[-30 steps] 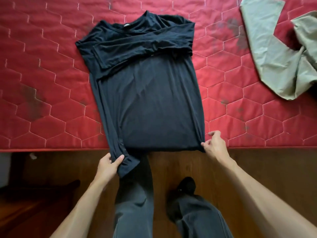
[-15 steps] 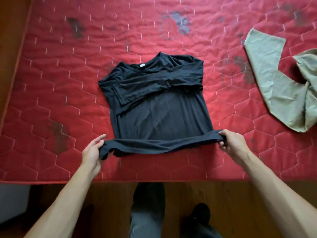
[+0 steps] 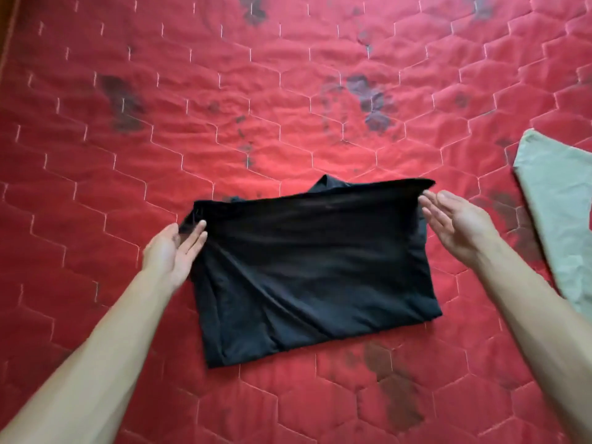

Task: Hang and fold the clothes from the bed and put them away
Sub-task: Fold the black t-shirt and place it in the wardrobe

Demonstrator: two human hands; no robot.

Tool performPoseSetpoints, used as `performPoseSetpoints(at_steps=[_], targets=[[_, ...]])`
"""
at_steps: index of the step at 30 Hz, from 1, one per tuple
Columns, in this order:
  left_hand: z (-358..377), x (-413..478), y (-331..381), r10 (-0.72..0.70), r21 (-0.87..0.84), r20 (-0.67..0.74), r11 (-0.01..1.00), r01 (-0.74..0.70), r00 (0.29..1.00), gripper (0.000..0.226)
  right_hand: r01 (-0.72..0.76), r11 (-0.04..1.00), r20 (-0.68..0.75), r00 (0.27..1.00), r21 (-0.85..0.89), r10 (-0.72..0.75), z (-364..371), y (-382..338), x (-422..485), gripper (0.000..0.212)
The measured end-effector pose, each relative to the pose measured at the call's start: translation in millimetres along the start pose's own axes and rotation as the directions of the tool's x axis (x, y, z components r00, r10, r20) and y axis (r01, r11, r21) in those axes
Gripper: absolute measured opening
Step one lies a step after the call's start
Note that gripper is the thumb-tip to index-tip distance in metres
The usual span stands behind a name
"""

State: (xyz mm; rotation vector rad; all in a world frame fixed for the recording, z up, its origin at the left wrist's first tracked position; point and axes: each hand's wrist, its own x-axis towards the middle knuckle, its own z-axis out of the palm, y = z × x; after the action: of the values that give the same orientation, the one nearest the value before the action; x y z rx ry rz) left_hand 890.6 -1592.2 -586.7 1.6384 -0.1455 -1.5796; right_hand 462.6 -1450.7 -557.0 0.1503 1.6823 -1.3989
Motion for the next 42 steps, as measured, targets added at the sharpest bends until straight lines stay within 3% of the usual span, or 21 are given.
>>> performPoseSetpoints(at_steps=[2,4,5,7,10,12,13,15,18,21,24,26,28,31,33,34,37,38,40,42], targets=[[8.3,10.4,-12.0,0.025,0.24,-0.007,0.97,-0.022,1.0,0.029,0.026,0.954,-0.069,0.996,-0.298,-0.048,6.7,16.4,22.1,0.049],[12.7,12.5,-33.4,0.078,0.472,-0.029,0.88,-0.055,0.997,0.038,-0.011,0.707,-0.125,0.986,-0.707,-0.11,4.4,41.9,29.8,0.069],[13.8,11.4,-45.9,0.117,0.567,-0.035,0.82,-0.076,0.993,0.038,-0.04,0.573,-0.131,0.984,-0.819,-0.118,0.6,55.9,31.2,0.073],[9.6,7.2,-69.9,0.259,0.763,0.006,0.623,-0.172,0.966,0.036,-0.082,0.469,-0.144,0.985,-0.88,-0.098,-7.2,77.0,31.2,0.082],[-2.3,-5.0,-99.1,0.485,0.928,0.124,0.252,-0.275,0.865,0.04,-0.132,0.451,-0.197,0.975,-0.883,-0.1,-17.5,89.5,34.1,0.087],[-8.8,-15.6,-108.9,0.554,0.967,0.068,0.167,-0.191,0.83,0.058,-0.204,0.373,-0.264,0.957,-0.905,-0.117,-25.2,90.5,36.2,0.087],[-12.6,-18.9,-111.9,0.551,0.972,0.017,0.187,-0.144,0.835,0.066,-0.23,0.331,-0.28,0.954,-0.915,-0.109,-28.4,88.8,34.8,0.084],[-22.4,-25.6,-114.8,0.508,0.966,-0.063,0.248,-0.076,0.859,0.075,-0.203,0.353,-0.242,0.968,-0.914,-0.072,-38.0,89.5,35.1,0.077],[-42.6,-28.2,-117.8,0.497,0.966,-0.093,0.255,-0.042,0.863,0.076,-0.111,0.557,-0.126,0.992,-0.823,0.011,-45.0,87.8,33.9,0.076],[-55.3,-30.3,-120.8,0.48,0.961,-0.159,0.277,0.023,0.863,0.078,-0.186,0.827,-0.003,0.976,-0.531,0.217,-44.9,81.9,30.1,0.042],[-56.4,-35.8,-121.3,0.434,0.95,-0.191,0.309,0.053,0.88,0.077,-0.302,0.863,0.168,0.903,-0.406,0.395,-33.4,64.6,11.9,0.045],[-56.7,-38.4,-118.5,0.4,0.939,-0.192,0.342,0.048,0.896,0.077,-0.277,0.855,0.241,0.88,-0.438,0.409,-18.9,59.6,-1.5,0.049],[-57.7,-39.8,-114.0,0.352,0.918,-0.192,0.394,0.041,0.916,0.076,-0.13,0.82,0.222,0.928,-0.557,0.298,6.1,58.7,-18.7,0.052],[-62.7,-39.7,-106.4,0.284,0.908,-0.144,0.418,0.013,0.948,0.067,0.162,0.617,0.271,0.959,-0.77,0.086,59.0,63.0,-55.7,0.034],[-70.1,-35.7,-101.6,0.218,0.898,-0.101,0.441,-0.006,0.971,0.054,0.272,0.529,0.336,0.941,-0.804,0.026,101.4,73.1,-90.4,0.027],[-74.5,-33.5,-99.1,0.173,0.886,-0.091,0.464,0.0,0.981,0.053,0.316,0.486,0.373,0.928,-0.814,0.021,122.9,80.1,-109.8,0.027],[-100.0,-15.1,-101.7,0.048,0.846,-0.099,0.53,0.059,0.994,0.075,0.413,0.358,0.471,0.877,-0.838,0.091,182.5,119.6,-158.5,0.033],[-101.8,-17.5,-97.5,0.003,0.811,-0.106,0.579,0.085,0.994,0.068,0.446,0.338,0.509,0.852,-0.829,0.123,197.1,138.3,-170.3,0.039],[-101.6,-24.3,-86.9,-0.022,0.749,-0.134,0.653,0.116,0.991,0.03,0.52,0.328,0.595,0.781,-0.789,0.193,215.3,172.8,-190.3,0.069],[-103.4,-25.6,-79.4,0.001,0.725,-0.16,0.678,0.117,0.987,0.051,0.56,0.365,0.648,0.738,-0.744,0.188,214.8,196.9,-199.6,0.08]])
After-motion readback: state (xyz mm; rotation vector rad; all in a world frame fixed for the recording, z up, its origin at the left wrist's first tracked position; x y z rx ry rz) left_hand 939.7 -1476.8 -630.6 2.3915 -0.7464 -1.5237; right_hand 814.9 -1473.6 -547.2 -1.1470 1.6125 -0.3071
